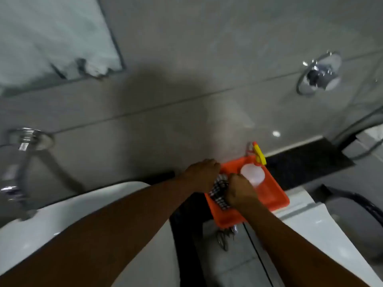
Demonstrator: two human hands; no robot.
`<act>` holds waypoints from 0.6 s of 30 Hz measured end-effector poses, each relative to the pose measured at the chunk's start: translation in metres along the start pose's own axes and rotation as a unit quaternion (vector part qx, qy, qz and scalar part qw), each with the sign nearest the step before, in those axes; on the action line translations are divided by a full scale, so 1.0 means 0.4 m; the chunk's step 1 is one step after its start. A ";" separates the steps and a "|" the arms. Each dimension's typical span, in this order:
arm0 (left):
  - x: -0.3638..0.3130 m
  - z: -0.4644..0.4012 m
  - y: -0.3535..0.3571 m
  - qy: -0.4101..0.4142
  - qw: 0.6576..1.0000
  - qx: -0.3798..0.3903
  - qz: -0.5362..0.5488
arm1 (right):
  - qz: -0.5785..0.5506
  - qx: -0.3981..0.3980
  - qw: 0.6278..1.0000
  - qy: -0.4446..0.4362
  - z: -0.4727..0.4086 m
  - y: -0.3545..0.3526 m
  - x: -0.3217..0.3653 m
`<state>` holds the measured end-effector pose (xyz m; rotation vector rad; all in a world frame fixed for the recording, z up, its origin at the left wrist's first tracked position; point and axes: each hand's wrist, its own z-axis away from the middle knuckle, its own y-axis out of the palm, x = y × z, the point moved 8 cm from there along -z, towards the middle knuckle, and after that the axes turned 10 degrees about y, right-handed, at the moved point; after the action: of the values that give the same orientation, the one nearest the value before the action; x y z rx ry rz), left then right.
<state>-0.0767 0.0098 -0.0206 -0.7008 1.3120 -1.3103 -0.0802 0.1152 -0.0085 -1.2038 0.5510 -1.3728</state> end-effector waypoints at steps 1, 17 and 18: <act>0.018 -0.049 0.066 -0.067 0.997 0.035 -0.006 | -0.012 0.023 1.000 0.017 -0.024 0.050 -0.044; 0.194 -0.228 0.299 -0.216 0.968 0.062 0.113 | -0.249 0.125 0.943 0.181 -0.261 0.274 -0.215; 0.193 -0.216 0.287 -0.223 0.963 0.051 0.143 | -0.261 0.124 0.942 0.169 -0.254 0.245 -0.204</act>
<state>-0.1429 -0.0128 -0.1682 -0.6582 0.9313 -0.9121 -0.1427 0.1365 -0.1576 -0.9440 0.2827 -2.0598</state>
